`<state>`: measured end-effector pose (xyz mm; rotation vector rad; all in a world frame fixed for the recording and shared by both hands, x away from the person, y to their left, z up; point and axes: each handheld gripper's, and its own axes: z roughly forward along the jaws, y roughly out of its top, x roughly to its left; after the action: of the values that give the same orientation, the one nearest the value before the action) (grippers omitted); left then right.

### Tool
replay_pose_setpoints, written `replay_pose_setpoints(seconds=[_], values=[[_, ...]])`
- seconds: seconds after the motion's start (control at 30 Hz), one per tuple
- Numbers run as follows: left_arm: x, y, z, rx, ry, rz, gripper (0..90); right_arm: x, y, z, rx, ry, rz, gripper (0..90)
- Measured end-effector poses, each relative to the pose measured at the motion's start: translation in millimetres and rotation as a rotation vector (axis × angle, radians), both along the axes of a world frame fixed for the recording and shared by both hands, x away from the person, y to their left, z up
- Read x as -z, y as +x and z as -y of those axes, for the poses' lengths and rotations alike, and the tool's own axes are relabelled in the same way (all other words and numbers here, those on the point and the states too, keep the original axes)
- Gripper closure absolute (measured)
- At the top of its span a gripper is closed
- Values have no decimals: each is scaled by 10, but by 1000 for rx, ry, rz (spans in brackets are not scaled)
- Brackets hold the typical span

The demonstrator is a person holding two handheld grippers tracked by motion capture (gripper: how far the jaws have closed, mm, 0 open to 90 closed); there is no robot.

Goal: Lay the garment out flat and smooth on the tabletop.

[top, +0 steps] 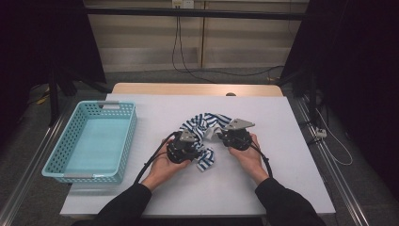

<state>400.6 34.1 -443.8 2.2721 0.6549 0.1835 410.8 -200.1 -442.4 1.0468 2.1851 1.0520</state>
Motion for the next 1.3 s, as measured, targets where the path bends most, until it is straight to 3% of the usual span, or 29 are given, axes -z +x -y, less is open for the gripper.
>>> replay_pose_setpoints(seconds=[0.17,0.23,0.33,0.47,0.53,0.7,0.83,1.07,1.2,1.3], values=[[-93,-98,43,45,-99,-62,780,-82,9,110,14,21,23,814],[-140,-170,82,101,-132,-92,780,-118,12,150,24,31,33,813],[-179,-276,132,145,-170,-122,778,-180,11,213,42,41,58,810],[-208,-372,184,184,-193,-145,771,-243,21,303,64,57,88,806],[-189,-398,217,192,-176,-132,754,-220,35,328,65,56,79,801],[-173,-357,196,155,-181,-120,582,-124,55,331,49,48,30,721],[-262,-288,94,120,-201,-99,472,-190,17,353,55,54,47,619],[-410,-109,-147,47,-250,-60,468,-308,-188,462,48,84,52,575],[-370,59,-237,-22,-228,-39,511,-303,-332,520,38,110,38,576],[-278,167,-237,-57,-211,-51,542,-308,-412,500,13,127,25,597]])
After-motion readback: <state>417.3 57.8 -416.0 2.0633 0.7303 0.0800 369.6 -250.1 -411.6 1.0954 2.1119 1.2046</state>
